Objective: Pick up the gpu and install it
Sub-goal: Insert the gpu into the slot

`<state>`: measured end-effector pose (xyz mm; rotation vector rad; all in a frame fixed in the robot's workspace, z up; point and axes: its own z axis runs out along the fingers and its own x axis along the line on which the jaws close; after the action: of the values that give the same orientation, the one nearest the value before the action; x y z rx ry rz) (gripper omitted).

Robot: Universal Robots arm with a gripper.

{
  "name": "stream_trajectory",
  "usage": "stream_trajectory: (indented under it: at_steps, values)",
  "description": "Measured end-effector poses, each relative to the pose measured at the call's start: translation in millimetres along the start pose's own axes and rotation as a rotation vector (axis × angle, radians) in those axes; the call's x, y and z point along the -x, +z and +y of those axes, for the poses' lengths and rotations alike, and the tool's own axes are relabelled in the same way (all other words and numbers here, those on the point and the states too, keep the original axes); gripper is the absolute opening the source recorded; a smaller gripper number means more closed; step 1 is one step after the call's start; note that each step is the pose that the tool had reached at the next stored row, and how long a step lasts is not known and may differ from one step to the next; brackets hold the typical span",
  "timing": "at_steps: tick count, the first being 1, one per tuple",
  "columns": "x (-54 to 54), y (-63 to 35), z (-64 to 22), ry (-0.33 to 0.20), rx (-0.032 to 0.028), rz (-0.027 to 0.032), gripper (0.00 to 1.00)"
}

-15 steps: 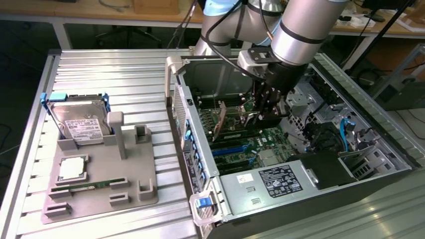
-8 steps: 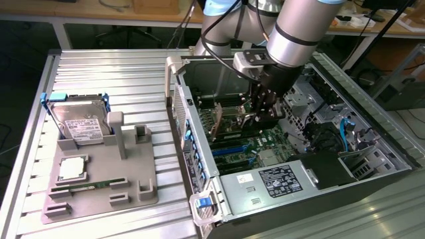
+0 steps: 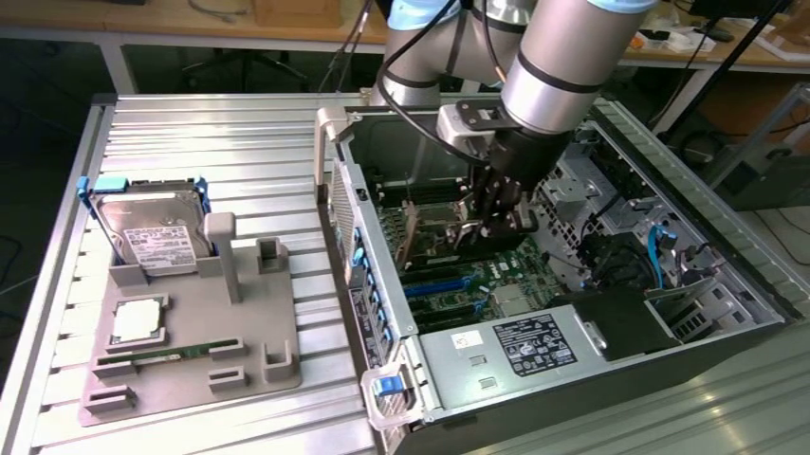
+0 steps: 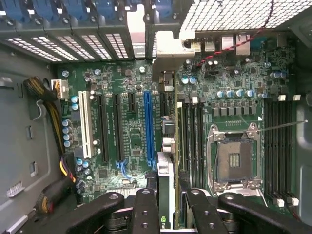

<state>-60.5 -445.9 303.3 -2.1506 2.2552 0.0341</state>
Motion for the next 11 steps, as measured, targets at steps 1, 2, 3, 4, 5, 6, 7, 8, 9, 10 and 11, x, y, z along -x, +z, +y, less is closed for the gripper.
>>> stream_trajectory:
  at_steps: [1, 2, 3, 4, 5, 6, 7, 8, 9, 10, 11]
  values:
    - [-1.3, 0.3, 1.2, 0.0, 0.0, 0.0, 0.27]
    - [-2.1, 0.5, 1.9, 0.0, 0.0, 0.0, 0.27]
    - [-3.0, 0.7, 2.5, 0.0, 0.0, -0.0001, 0.27]
    - [-3.8, 0.8, 3.3, 0.0, 0.0, -0.0001, 0.27]
    - [-4.5, 0.9, 4.3, 0.0, 0.0001, 0.0, 0.27]
    - [-5.0, 1.1, 5.4, 0.0, 0.0, 0.0, 0.27]
    - [-5.6, 1.3, 6.3, -0.001, 0.0, 0.0, 0.27]
    - [-6.3, 1.5, 7.2, -0.001, 0.0001, 0.0, 0.27]
    - [-6.9, 1.7, 7.9, -0.001, 0.0, 0.0, 0.27]
    - [-7.9, 1.9, 8.4, -0.002, 0.0, -0.0001, 0.27]
    - [-8.9, 2.0, 8.9, -0.002, 0.0001, 0.0, 0.27]
